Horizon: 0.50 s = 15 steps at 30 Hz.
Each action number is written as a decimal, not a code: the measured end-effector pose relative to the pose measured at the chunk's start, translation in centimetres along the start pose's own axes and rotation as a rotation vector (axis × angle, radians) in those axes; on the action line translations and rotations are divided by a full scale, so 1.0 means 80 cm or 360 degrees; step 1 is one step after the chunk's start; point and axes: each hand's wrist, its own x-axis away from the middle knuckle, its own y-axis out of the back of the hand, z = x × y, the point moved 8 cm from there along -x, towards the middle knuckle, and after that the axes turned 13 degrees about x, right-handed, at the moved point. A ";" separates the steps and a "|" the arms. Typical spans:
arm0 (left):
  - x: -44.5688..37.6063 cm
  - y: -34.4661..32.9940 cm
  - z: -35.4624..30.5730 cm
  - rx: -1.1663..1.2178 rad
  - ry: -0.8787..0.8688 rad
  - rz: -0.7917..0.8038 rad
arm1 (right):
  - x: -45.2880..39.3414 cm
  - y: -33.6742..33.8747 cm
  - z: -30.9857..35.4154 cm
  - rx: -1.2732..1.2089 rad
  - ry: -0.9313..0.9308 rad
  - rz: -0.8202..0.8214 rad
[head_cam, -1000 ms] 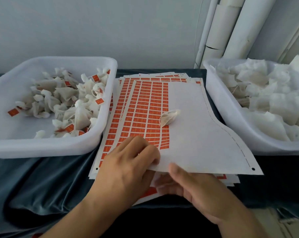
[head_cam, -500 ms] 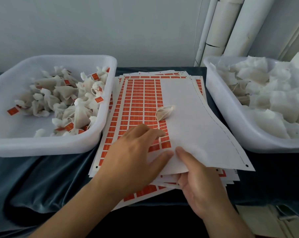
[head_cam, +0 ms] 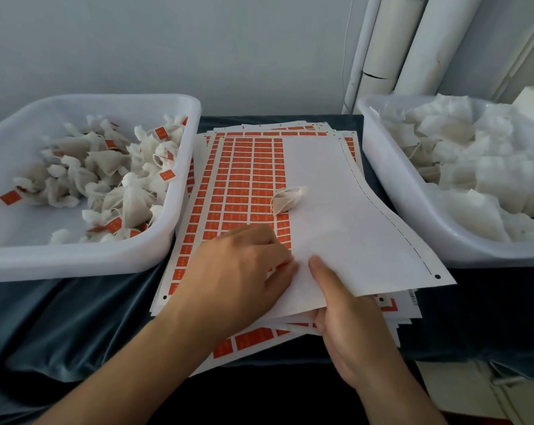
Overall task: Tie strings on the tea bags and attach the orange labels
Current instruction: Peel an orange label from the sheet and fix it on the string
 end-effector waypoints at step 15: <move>0.002 -0.009 0.033 0.0374 0.0237 0.0107 | 0.000 0.008 -0.004 0.0071 -0.0038 -0.0071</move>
